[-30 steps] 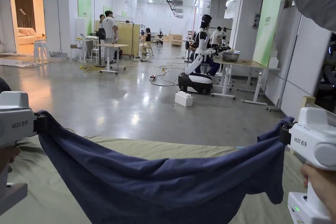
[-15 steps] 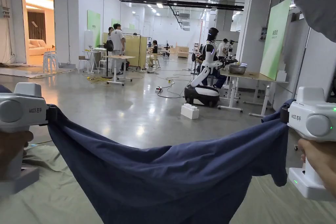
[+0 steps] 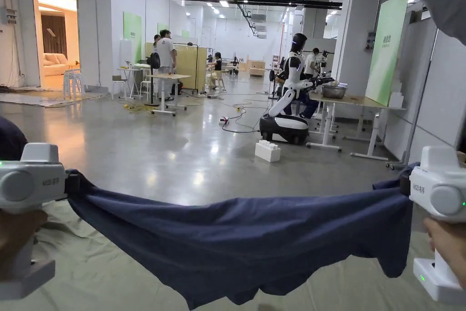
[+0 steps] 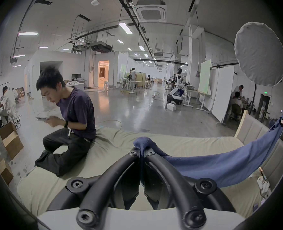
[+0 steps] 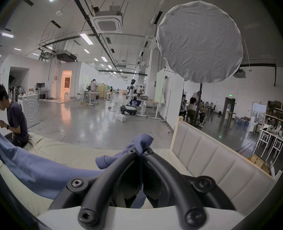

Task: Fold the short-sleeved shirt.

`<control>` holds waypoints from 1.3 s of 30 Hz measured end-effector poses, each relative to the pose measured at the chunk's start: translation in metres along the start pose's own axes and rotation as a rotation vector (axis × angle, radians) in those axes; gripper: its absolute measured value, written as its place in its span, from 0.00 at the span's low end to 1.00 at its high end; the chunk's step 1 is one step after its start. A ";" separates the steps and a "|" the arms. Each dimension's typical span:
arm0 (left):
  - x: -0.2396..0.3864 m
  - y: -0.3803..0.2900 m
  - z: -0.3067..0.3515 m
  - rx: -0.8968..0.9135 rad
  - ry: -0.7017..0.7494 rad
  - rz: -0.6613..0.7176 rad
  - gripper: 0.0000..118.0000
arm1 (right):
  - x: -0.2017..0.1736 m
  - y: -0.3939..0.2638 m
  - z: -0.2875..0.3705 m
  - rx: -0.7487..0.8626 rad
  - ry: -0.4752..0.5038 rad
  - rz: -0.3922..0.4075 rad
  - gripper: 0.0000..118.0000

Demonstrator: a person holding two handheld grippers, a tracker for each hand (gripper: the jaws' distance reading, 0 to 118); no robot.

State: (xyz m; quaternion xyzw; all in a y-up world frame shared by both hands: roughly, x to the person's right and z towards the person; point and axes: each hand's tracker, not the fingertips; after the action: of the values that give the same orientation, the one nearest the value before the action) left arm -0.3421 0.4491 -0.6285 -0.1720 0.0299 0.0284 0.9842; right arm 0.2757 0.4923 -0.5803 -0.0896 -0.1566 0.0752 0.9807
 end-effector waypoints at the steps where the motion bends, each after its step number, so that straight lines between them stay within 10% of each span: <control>1: -0.001 -0.016 0.002 -0.012 -0.005 0.016 0.03 | -0.001 -0.015 0.003 -0.027 0.004 0.021 0.02; 31: -0.082 -0.377 0.093 -0.540 -0.015 0.097 0.04 | 0.001 -0.339 0.162 -0.496 0.024 0.137 0.03; 33: -0.074 -0.373 0.099 -0.550 -0.007 0.097 0.13 | -0.001 -0.336 0.167 -0.503 0.017 0.150 0.19; 35: -0.070 -0.364 0.101 -0.510 0.058 0.034 0.36 | -0.006 -0.326 0.174 -0.475 -0.004 0.128 0.58; 39: -0.044 -0.332 0.110 -0.362 0.062 -0.063 0.52 | -0.022 -0.301 0.179 -0.321 0.012 0.092 0.67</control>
State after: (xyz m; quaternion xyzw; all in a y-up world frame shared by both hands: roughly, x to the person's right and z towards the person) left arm -0.3586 0.1726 -0.4098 -0.3478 0.0490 -0.0028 0.9363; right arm 0.2339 0.2226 -0.3597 -0.2525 -0.1567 0.0934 0.9503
